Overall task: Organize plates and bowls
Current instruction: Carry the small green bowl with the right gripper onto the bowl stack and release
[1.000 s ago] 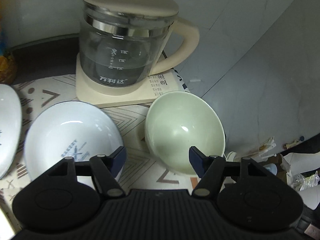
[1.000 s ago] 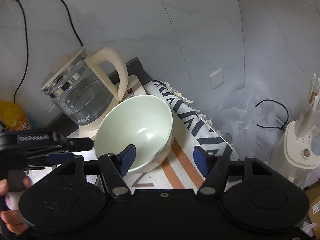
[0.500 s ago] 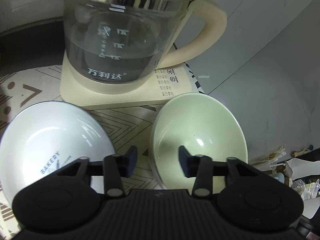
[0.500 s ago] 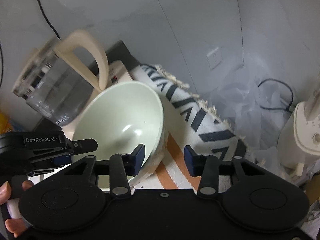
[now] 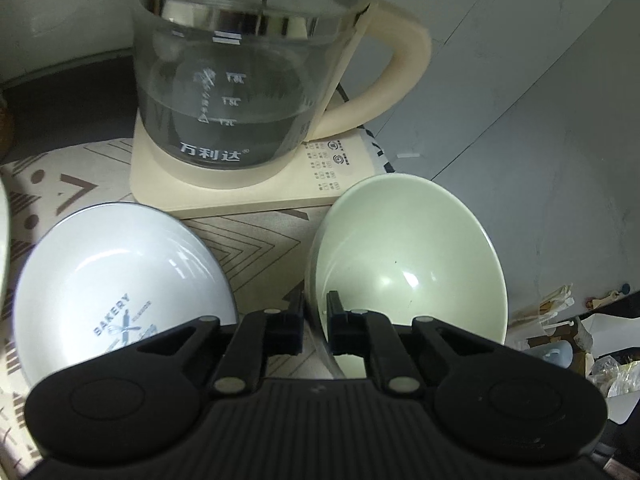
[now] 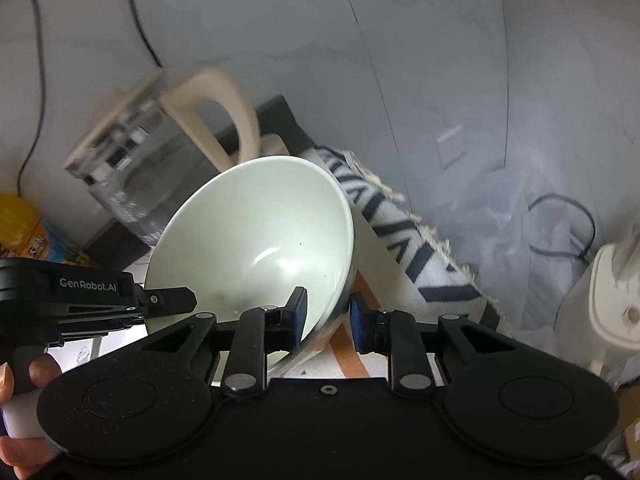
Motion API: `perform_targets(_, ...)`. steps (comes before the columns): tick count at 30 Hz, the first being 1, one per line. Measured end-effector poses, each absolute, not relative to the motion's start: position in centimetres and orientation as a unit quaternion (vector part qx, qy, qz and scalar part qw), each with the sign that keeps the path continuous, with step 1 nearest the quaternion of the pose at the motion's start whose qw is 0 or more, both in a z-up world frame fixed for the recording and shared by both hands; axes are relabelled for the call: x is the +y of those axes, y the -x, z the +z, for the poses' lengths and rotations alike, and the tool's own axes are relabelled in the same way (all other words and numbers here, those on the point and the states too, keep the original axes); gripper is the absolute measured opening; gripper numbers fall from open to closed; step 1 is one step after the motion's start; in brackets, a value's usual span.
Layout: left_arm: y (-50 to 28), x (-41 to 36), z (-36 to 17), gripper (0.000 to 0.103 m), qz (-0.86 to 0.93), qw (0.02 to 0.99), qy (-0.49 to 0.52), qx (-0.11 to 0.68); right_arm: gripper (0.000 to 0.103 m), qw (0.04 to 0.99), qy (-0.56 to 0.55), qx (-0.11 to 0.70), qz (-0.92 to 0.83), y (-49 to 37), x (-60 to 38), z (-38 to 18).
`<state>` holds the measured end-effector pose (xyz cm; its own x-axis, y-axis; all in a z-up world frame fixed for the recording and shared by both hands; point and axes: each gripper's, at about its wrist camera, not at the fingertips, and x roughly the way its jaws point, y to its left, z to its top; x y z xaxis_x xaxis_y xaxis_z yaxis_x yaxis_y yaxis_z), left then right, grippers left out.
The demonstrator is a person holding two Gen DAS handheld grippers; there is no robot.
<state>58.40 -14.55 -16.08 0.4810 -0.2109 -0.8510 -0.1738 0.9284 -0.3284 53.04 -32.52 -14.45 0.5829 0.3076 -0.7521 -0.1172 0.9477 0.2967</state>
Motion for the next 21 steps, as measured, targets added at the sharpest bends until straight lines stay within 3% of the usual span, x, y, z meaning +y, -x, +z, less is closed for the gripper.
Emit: perform_targets(21,-50.5,-13.3,-8.1,0.009,-0.048,0.867,0.2,0.454,0.023,0.908,-0.115,0.379,0.136,-45.4,-32.4,-7.2)
